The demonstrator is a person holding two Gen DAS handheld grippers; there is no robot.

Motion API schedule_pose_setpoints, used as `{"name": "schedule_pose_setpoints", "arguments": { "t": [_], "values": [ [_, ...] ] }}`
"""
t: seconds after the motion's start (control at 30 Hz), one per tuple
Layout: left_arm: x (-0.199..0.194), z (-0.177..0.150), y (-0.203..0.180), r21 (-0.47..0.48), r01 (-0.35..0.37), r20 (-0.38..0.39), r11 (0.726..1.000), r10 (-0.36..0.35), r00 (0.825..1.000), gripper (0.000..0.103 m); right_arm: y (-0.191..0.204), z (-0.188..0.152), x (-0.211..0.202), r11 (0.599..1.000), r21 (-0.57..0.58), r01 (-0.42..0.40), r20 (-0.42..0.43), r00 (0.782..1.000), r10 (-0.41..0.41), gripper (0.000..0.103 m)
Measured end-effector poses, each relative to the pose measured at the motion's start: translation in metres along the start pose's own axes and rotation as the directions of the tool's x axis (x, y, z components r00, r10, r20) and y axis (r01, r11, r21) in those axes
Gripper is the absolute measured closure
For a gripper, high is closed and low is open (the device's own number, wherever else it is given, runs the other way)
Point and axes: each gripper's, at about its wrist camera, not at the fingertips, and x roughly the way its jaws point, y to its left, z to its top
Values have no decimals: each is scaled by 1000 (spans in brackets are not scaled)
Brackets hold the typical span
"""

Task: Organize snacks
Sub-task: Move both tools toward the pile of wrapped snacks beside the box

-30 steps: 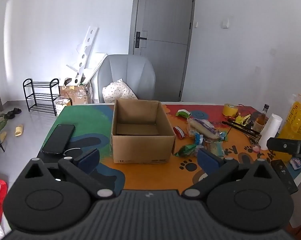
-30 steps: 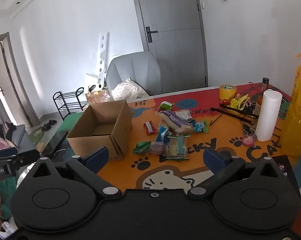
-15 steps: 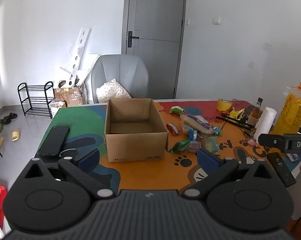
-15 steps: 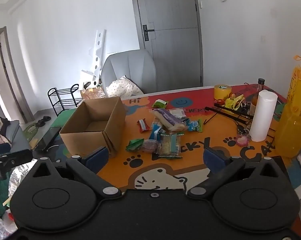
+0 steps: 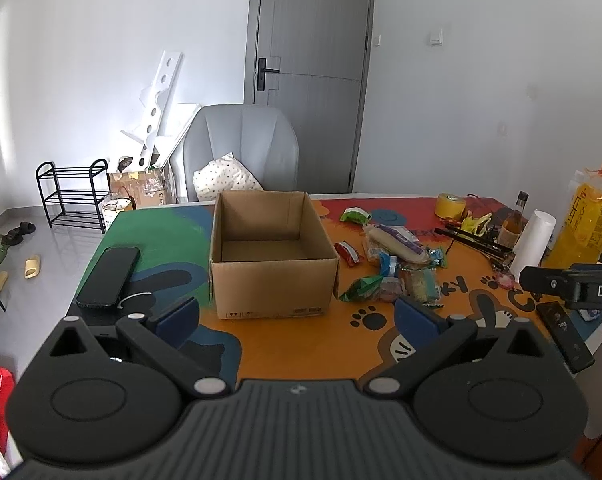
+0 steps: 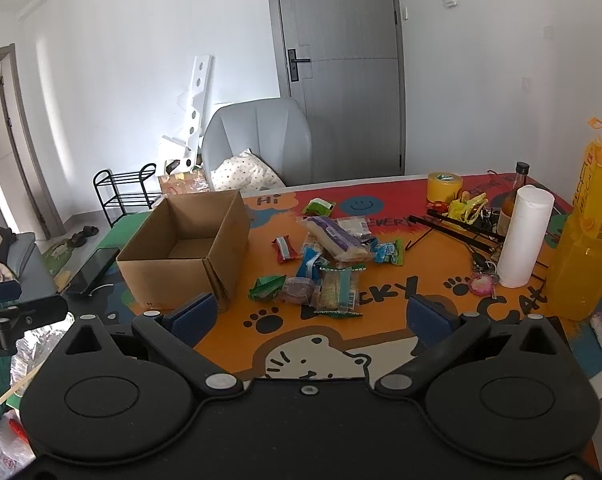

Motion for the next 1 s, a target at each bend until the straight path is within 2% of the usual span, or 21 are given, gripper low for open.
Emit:
{"name": "schedule_pose_setpoints", "arguments": {
  "t": [1.0],
  "values": [
    [3, -3, 1, 11, 8, -6, 1000, -8, 1000, 0, 0, -2, 3, 999, -14, 46, -7, 999, -47, 0]
  ]
}}
